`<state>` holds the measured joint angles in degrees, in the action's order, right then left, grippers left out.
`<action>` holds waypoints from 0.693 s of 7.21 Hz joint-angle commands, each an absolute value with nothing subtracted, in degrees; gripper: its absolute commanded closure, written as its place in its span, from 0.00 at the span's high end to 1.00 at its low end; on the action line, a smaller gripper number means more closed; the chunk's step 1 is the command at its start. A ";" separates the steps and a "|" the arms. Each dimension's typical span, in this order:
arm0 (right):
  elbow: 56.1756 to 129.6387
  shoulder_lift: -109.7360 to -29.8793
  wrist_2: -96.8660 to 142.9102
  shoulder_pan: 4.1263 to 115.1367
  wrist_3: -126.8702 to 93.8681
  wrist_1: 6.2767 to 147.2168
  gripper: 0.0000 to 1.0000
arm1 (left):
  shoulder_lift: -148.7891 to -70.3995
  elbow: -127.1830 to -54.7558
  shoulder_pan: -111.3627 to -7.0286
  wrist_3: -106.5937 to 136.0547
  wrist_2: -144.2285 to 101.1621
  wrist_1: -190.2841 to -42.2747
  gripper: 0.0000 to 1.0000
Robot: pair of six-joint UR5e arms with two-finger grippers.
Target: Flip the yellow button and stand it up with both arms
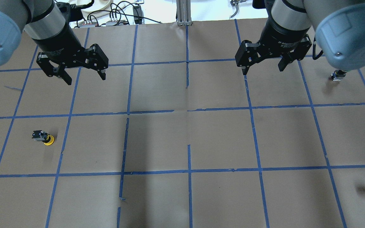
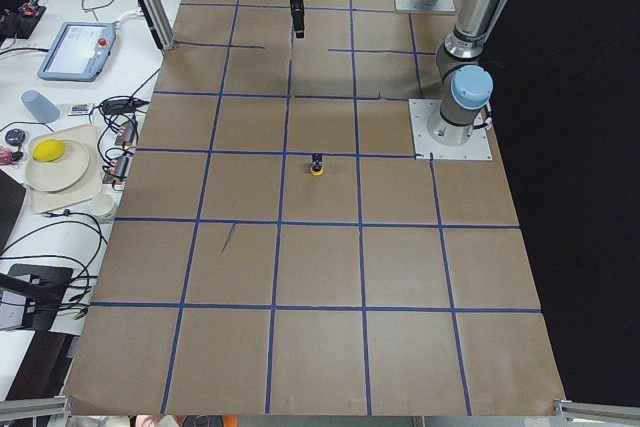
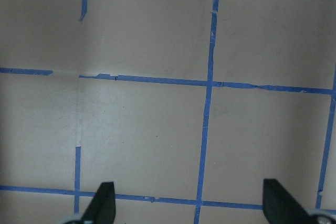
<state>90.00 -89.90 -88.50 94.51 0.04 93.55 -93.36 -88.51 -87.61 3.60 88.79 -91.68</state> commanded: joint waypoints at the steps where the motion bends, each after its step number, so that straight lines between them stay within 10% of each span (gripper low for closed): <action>1: 90.00 -89.91 -88.42 94.57 0.00 93.52 1.00 | -93.34 -88.42 -87.54 3.78 88.59 -91.67 1.00; 5: 90.00 -89.83 -88.59 94.75 0.17 93.43 1.00 | -93.43 -88.51 -87.63 4.04 88.59 -91.67 1.00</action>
<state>90.00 -89.92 -88.52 94.73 0.04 93.43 -93.39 -88.54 -87.62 4.04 88.60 -91.67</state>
